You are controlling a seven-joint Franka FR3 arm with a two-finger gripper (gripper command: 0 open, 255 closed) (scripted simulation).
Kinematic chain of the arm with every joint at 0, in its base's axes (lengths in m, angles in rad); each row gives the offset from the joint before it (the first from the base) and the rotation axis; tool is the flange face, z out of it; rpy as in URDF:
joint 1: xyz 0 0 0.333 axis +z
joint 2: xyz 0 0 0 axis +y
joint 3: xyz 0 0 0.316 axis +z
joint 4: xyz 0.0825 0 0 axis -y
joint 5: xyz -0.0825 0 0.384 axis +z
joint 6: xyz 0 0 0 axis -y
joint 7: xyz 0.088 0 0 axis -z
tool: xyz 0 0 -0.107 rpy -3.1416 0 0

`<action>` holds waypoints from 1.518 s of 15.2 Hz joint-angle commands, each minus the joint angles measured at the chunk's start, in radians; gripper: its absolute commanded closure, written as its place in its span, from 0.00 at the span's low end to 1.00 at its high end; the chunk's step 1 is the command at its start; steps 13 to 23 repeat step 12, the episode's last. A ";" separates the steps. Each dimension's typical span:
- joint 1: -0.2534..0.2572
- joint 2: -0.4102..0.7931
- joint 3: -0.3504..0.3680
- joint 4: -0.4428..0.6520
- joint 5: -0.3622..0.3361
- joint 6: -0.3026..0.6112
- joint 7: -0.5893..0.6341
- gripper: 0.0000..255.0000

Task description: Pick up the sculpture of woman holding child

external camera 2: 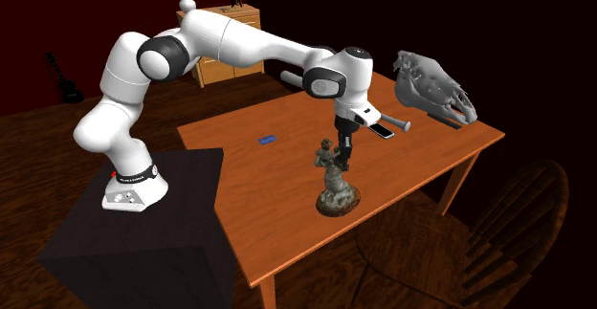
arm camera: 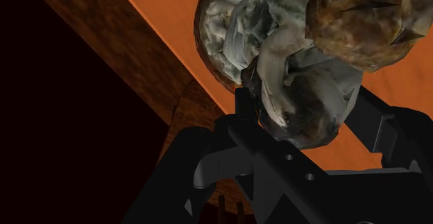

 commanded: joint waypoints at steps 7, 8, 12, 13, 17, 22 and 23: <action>-0.002 -0.024 -0.002 0.072 -0.004 -0.094 0.005 1.00; -0.002 -0.025 -0.002 0.084 -0.004 -0.107 0.006 1.00; -0.003 -0.026 -0.002 0.111 -0.005 -0.135 0.007 1.00; -0.003 -0.026 -0.002 0.111 -0.005 -0.135 0.007 1.00; -0.003 -0.026 -0.002 0.111 -0.005 -0.135 0.007 1.00; -0.003 -0.026 -0.002 0.111 -0.005 -0.135 0.007 1.00; -0.003 -0.026 -0.002 0.111 -0.005 -0.135 0.007 1.00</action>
